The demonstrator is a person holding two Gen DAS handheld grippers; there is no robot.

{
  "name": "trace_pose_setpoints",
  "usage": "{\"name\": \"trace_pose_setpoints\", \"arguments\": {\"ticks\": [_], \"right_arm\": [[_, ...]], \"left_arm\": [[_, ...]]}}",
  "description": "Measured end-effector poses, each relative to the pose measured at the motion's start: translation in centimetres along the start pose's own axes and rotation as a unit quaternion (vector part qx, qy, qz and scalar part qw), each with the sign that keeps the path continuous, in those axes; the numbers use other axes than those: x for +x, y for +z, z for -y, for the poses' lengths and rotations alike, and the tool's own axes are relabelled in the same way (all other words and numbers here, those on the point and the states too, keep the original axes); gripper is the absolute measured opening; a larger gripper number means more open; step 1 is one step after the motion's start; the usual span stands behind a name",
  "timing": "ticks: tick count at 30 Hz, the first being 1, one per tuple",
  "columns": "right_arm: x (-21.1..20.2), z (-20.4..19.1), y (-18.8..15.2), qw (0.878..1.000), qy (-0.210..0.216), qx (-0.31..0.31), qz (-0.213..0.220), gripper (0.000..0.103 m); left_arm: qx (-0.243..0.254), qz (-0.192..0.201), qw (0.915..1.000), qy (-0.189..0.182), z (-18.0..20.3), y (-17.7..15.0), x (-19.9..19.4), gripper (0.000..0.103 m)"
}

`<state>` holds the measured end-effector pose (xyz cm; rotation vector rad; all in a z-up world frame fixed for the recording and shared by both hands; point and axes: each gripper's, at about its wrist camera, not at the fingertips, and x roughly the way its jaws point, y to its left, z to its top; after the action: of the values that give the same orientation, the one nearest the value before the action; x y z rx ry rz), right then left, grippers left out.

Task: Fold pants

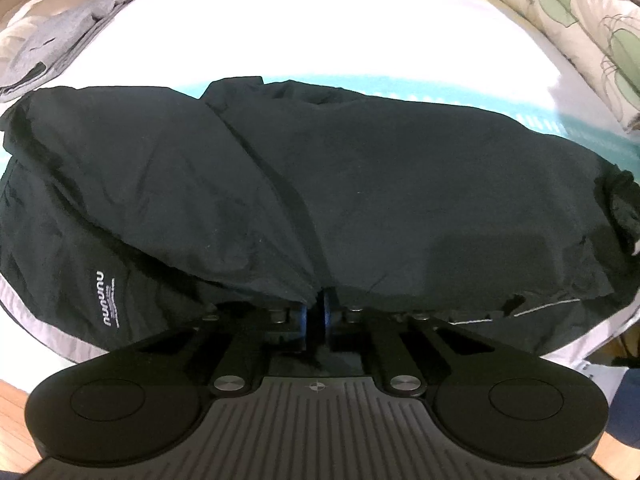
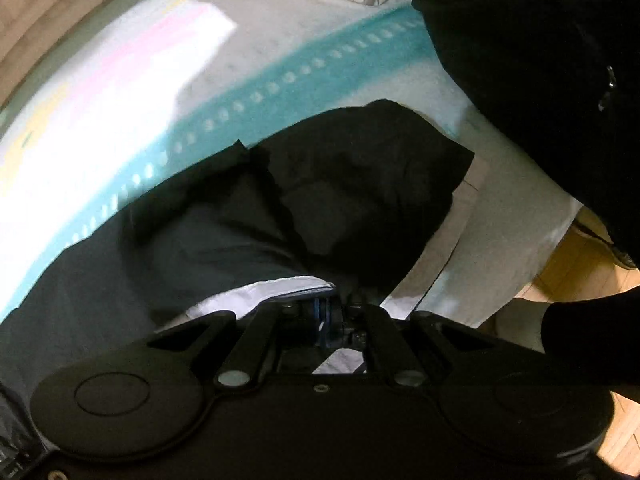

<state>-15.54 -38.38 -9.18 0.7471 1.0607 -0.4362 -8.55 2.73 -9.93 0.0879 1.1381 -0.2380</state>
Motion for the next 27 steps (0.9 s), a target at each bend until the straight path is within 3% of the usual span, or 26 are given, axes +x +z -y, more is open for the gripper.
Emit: {"name": "trace_pose_setpoints", "arguments": {"ticks": [5, 11, 15, 16, 18, 22, 23, 27], "right_arm": [[-1.0, 0.4, -0.8, 1.0, 0.007, 0.003, 0.01, 0.007], [-0.4, 1.1, -1.3, 1.0, 0.0, -0.004, -0.018, 0.007], [0.1, 1.7, -1.7, 0.999, 0.007, -0.002, -0.034, 0.008], [0.2, 1.8, -1.7, 0.999, 0.008, 0.001, -0.036, 0.009], [0.3, 1.9, -1.7, 0.999, 0.01, 0.005, -0.038, 0.015], [-0.5, 1.3, -1.8, 1.0, -0.013, -0.018, -0.02, 0.05], [-0.7, 1.2, -1.8, 0.999, -0.021, -0.023, -0.014, 0.055], [-1.3, 1.7, -1.7, 1.0, -0.018, -0.016, -0.008, 0.055]], "left_arm": [[0.008, 0.001, 0.9999, -0.009, -0.1, -1.0, -1.3, 0.007], [0.022, -0.017, 0.9996, 0.006, 0.2, -2.3, -0.7, 0.007], [0.03, -0.029, 0.999, 0.014, 0.0, -2.8, -0.4, 0.015], [0.038, -0.03, 0.9986, 0.02, 0.2, -2.8, -0.5, 0.022], [0.052, -0.027, 0.9979, 0.029, 0.6, -2.8, -1.0, 0.028], [0.089, -0.038, 0.9951, 0.02, 0.9, -3.9, -2.5, 0.029], [0.097, -0.047, 0.994, 0.019, 0.9, -4.3, -2.8, 0.029], [0.104, -0.043, 0.9936, 0.004, 1.1, -5.6, -4.9, 0.029]]}}
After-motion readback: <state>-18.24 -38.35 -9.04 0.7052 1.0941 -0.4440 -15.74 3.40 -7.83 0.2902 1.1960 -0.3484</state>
